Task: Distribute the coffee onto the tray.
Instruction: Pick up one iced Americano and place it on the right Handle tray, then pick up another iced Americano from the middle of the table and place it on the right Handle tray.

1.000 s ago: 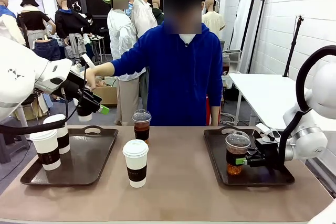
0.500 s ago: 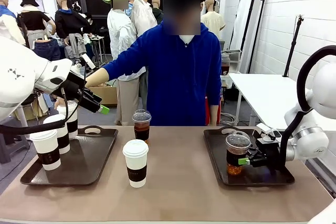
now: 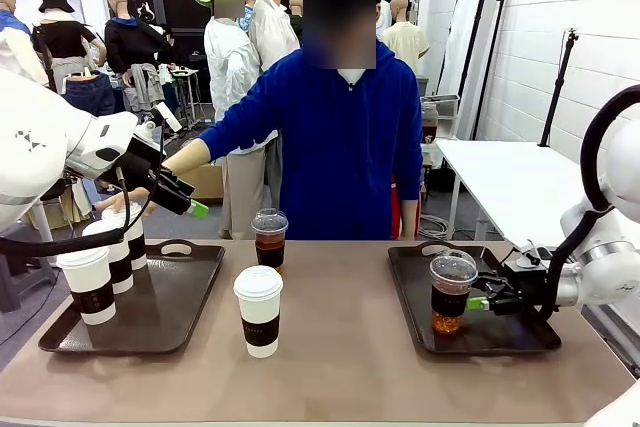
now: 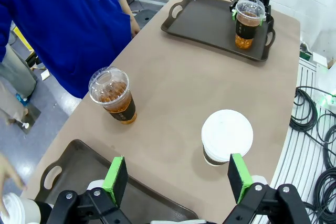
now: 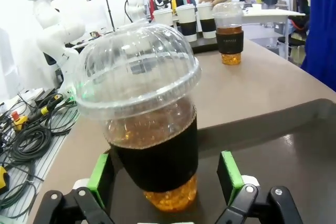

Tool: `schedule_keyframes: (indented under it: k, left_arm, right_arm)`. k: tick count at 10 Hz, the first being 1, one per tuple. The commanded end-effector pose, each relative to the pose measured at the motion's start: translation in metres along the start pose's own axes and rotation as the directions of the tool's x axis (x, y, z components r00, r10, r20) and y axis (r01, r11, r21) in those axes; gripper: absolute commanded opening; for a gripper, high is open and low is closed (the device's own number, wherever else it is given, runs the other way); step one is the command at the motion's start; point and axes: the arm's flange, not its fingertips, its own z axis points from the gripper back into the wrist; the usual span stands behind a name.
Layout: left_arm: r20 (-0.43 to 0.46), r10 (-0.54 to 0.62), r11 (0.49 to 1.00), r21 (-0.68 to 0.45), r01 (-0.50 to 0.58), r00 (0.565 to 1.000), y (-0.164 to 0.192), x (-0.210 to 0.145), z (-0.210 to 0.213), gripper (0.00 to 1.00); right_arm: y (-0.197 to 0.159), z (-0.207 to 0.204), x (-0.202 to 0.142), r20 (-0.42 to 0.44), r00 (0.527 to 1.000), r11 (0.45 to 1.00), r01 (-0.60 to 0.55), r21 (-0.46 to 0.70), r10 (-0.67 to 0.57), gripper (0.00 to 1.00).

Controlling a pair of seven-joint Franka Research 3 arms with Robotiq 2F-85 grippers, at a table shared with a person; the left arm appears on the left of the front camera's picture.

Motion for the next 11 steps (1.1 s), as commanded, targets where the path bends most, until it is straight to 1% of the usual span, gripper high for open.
schedule_keyframes:
  k: [1, 4, 5, 10, 11]
  left_arm:
    - [0.009, -0.014, 1.000, -0.013, 0.014, 1.000, 0.003, -0.002, -0.001, 1.00]
    - [0.009, -0.014, 1.000, -0.013, 0.014, 1.000, 0.003, -0.002, -0.001, 1.00]
    - [0.009, -0.014, 1.000, -0.013, 0.014, 1.000, 0.003, -0.002, -0.001, 1.00]
    - [0.009, -0.014, 1.000, -0.013, 0.014, 1.000, 0.003, -0.002, -0.001, 1.00]
    - [0.009, -0.014, 1.000, -0.013, 0.014, 1.000, 0.003, -0.002, -0.001, 1.00]
  right_arm:
    - [0.013, 0.013, 0.005, 0.010, 1.000, 0.998, 0.026, -0.054, -0.026, 1.00]
    - [0.020, 0.030, 0.015, 0.001, 1.000, 0.994, 0.003, -0.107, -0.003, 1.00]
    - [0.009, 0.029, 0.004, 0.003, 1.000, 0.998, 0.002, -0.065, -0.002, 1.00]
    - [0.011, 0.030, 0.003, 0.005, 1.000, 0.998, 0.004, -0.070, -0.004, 1.00]
    - [0.007, 0.035, 0.014, -0.011, 1.000, 0.998, -0.009, -0.066, 0.009, 1.00]
